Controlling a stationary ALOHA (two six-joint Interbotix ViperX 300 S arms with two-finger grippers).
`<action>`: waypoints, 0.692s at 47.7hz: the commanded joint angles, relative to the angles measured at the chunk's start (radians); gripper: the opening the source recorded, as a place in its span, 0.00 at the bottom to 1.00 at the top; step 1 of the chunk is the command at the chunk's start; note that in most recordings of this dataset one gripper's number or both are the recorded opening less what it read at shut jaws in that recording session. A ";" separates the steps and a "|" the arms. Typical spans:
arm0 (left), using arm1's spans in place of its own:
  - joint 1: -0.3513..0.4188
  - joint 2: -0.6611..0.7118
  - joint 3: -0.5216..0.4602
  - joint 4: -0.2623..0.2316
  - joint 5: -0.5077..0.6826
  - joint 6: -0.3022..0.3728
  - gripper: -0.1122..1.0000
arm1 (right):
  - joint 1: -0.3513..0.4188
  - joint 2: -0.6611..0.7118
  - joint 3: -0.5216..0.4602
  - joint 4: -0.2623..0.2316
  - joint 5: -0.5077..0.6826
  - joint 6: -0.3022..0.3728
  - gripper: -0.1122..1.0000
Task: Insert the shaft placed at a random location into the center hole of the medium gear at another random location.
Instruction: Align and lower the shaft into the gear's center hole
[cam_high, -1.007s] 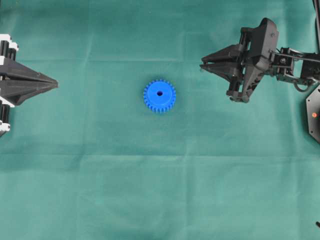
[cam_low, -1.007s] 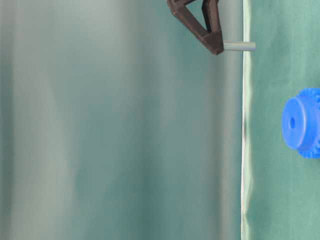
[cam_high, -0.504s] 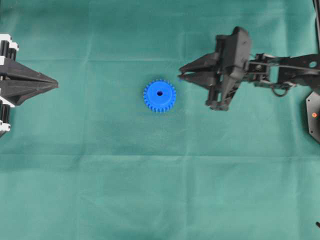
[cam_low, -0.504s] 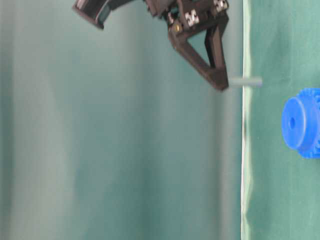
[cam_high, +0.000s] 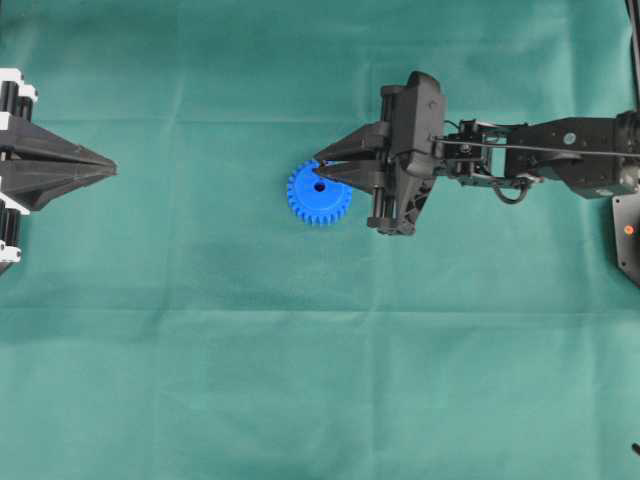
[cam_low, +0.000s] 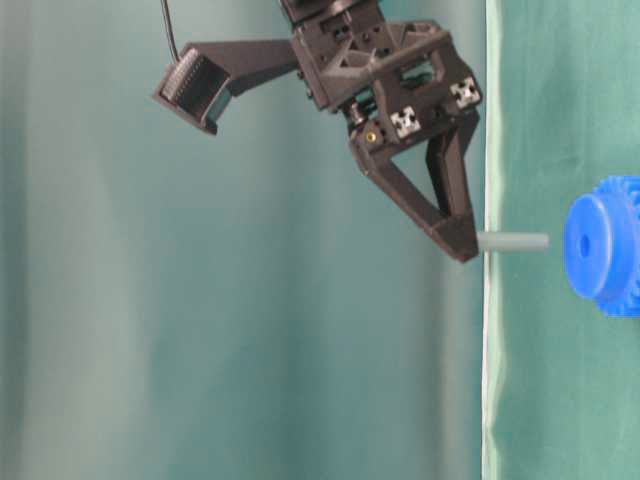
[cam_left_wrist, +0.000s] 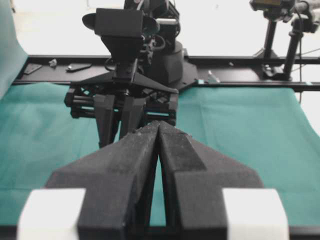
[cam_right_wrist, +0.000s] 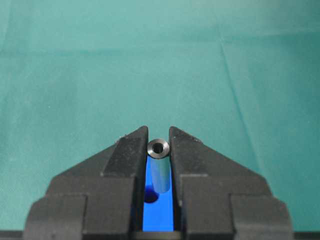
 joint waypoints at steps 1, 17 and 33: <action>0.000 0.006 -0.023 0.002 -0.003 -0.002 0.10 | 0.008 -0.005 -0.035 0.003 -0.002 -0.011 0.22; 0.000 0.006 -0.023 0.002 -0.003 -0.002 0.10 | 0.014 0.002 -0.040 0.009 0.002 -0.008 0.22; 0.000 0.006 -0.023 0.002 -0.003 -0.002 0.10 | 0.014 0.034 -0.040 0.026 0.003 -0.003 0.22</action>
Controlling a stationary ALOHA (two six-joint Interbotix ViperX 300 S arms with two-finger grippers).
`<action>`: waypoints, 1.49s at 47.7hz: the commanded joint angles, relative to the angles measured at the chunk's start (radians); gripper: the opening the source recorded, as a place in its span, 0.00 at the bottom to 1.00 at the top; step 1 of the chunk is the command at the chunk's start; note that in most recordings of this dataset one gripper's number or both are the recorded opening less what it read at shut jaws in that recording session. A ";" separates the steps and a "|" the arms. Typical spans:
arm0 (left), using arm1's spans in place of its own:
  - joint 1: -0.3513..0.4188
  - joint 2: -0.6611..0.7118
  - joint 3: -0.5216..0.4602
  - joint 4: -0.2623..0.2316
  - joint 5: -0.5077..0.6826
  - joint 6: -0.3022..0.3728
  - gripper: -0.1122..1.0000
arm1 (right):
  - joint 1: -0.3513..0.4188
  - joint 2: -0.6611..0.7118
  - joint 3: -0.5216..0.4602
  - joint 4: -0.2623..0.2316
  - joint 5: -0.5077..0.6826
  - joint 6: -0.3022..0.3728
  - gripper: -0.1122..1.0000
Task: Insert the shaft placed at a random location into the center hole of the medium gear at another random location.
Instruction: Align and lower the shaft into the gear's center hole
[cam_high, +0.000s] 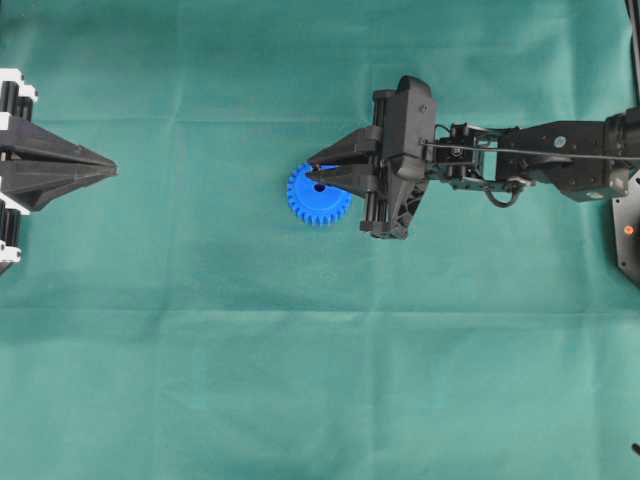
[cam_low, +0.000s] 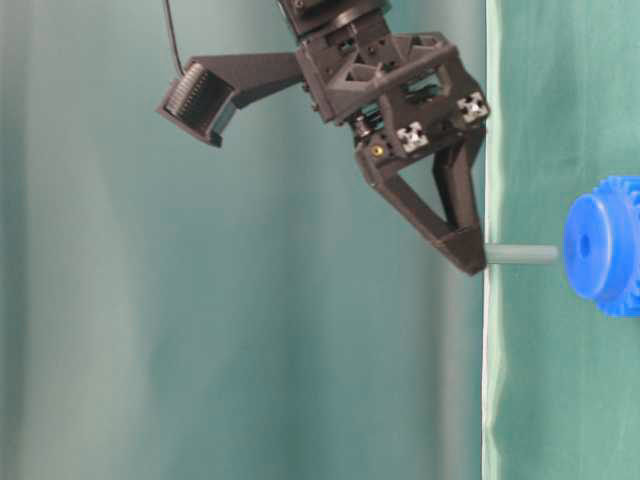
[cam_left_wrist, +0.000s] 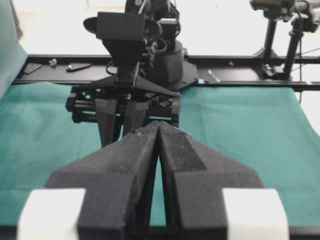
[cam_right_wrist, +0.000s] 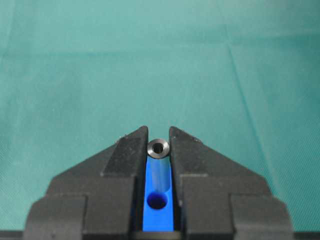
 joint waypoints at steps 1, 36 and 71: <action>0.000 0.006 -0.023 0.003 -0.005 -0.002 0.10 | 0.003 0.003 -0.025 0.012 0.003 -0.003 0.22; 0.000 0.006 -0.023 0.003 -0.005 -0.003 0.10 | 0.005 -0.025 -0.026 0.025 0.008 0.000 0.22; 0.000 0.006 -0.023 0.005 -0.006 -0.003 0.10 | 0.021 0.011 -0.018 0.032 0.014 0.000 0.22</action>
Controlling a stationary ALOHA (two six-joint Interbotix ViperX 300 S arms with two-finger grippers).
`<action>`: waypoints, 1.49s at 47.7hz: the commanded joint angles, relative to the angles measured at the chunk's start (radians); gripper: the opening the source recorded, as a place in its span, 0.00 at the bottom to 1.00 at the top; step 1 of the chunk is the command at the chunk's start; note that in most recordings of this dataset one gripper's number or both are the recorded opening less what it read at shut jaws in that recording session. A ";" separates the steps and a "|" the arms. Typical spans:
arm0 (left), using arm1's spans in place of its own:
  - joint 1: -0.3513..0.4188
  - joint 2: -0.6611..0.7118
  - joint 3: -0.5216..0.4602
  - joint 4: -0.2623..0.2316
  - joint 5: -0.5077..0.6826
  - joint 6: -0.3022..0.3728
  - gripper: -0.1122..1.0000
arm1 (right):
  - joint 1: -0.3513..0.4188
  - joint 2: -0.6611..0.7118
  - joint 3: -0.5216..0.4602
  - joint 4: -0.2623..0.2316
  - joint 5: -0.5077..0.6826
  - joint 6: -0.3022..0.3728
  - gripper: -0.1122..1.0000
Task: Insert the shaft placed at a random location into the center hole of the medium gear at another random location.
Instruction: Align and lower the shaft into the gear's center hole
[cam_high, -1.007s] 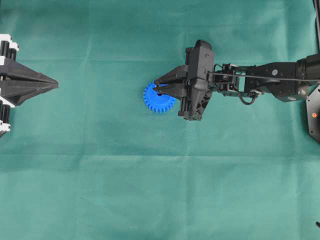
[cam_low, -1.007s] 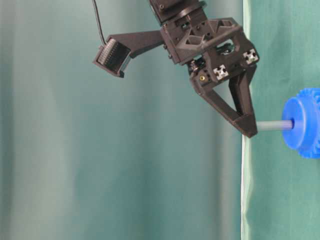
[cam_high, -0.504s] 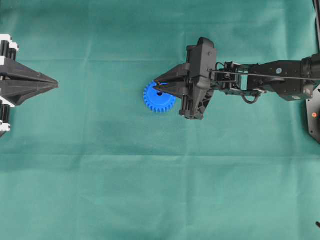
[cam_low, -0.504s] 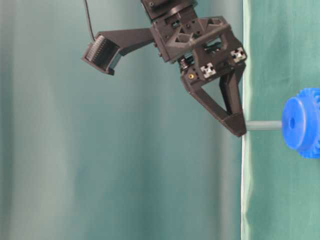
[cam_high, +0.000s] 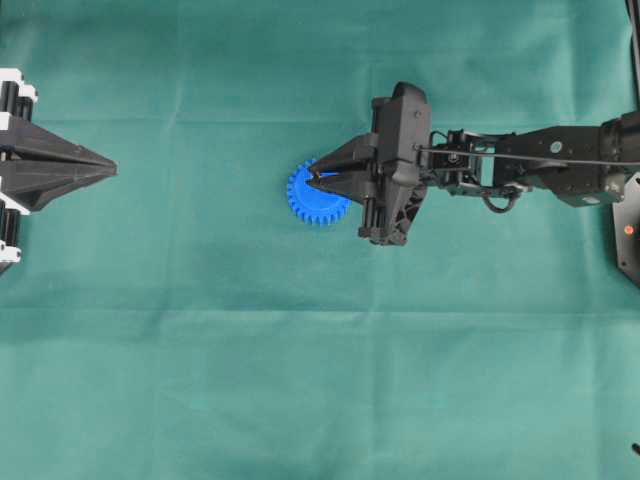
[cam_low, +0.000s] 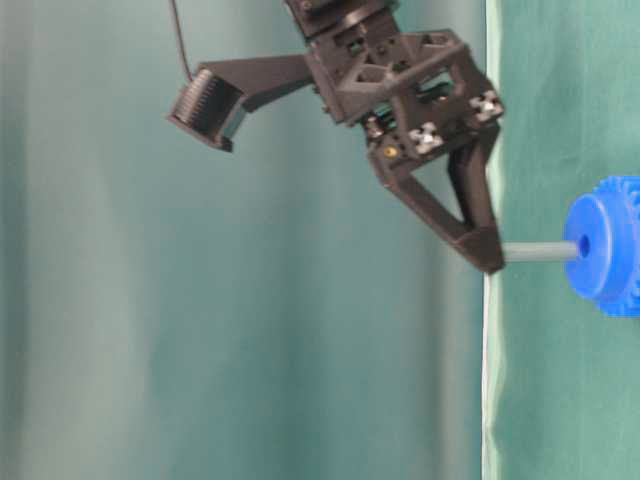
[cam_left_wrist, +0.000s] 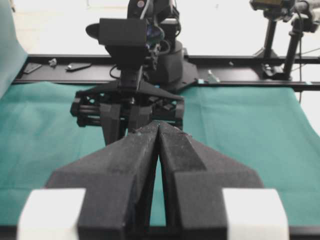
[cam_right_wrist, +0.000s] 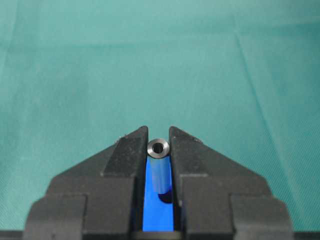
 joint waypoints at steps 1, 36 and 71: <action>0.000 0.006 -0.023 0.002 -0.005 -0.002 0.10 | 0.005 0.003 -0.014 0.005 -0.008 -0.002 0.22; 0.000 0.008 -0.023 0.002 -0.009 -0.002 0.10 | 0.002 -0.043 0.000 -0.002 -0.028 -0.020 0.22; 0.000 0.008 -0.021 0.002 -0.008 -0.002 0.10 | -0.015 0.018 0.005 -0.003 -0.078 -0.021 0.22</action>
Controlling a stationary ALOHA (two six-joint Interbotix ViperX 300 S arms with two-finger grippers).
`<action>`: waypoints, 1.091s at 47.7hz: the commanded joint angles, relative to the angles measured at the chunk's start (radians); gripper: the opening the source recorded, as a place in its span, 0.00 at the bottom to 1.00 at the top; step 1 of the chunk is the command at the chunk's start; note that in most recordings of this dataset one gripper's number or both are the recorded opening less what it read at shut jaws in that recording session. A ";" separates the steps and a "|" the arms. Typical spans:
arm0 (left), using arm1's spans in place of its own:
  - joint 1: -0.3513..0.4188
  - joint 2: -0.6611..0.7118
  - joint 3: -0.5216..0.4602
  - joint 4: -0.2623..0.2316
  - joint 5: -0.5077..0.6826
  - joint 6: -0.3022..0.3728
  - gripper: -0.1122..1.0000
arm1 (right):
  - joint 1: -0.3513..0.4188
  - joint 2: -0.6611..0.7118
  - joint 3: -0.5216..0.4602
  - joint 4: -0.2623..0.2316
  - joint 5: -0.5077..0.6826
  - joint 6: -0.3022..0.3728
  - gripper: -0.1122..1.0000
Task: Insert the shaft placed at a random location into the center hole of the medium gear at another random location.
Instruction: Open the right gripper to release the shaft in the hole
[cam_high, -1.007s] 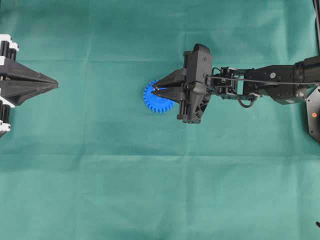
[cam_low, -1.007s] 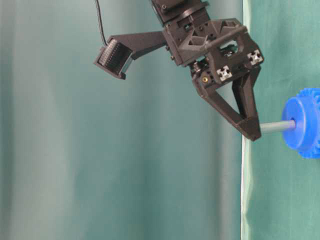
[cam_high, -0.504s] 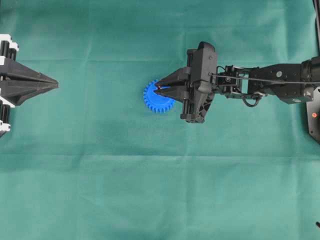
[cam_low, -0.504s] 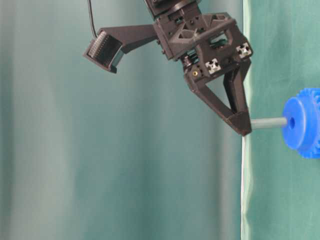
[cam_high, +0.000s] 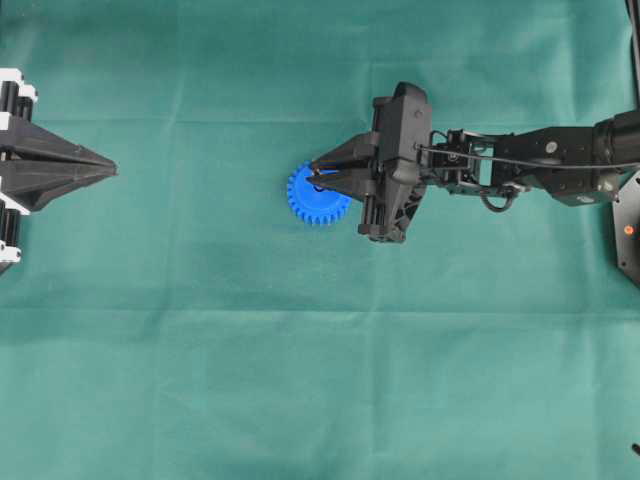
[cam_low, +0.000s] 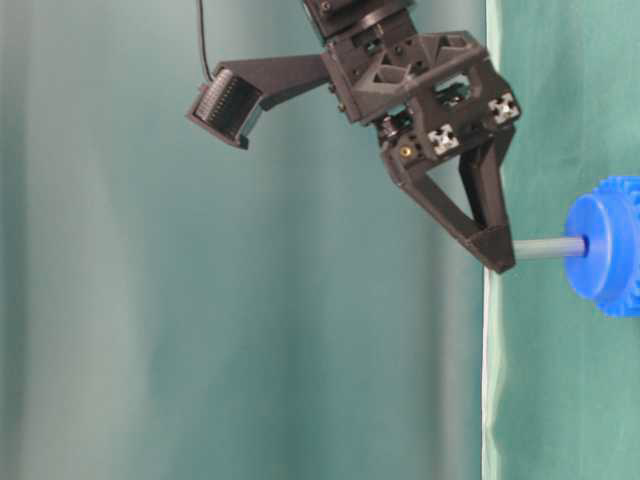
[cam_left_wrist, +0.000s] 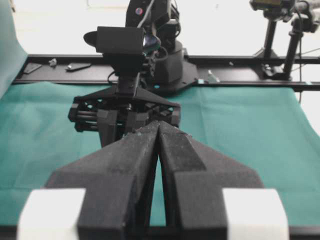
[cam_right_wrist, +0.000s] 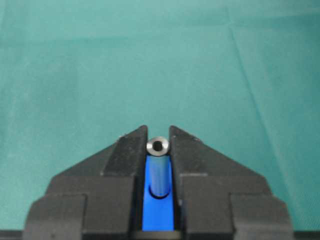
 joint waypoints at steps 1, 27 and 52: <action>0.000 0.009 -0.023 0.003 -0.006 -0.002 0.10 | -0.003 0.000 -0.008 0.000 -0.021 -0.018 0.22; 0.000 0.009 -0.021 0.003 -0.003 -0.002 0.10 | 0.002 0.080 -0.008 0.005 -0.048 0.002 0.22; 0.000 0.009 -0.021 0.005 -0.002 -0.003 0.10 | 0.000 0.077 -0.015 0.005 -0.041 0.003 0.25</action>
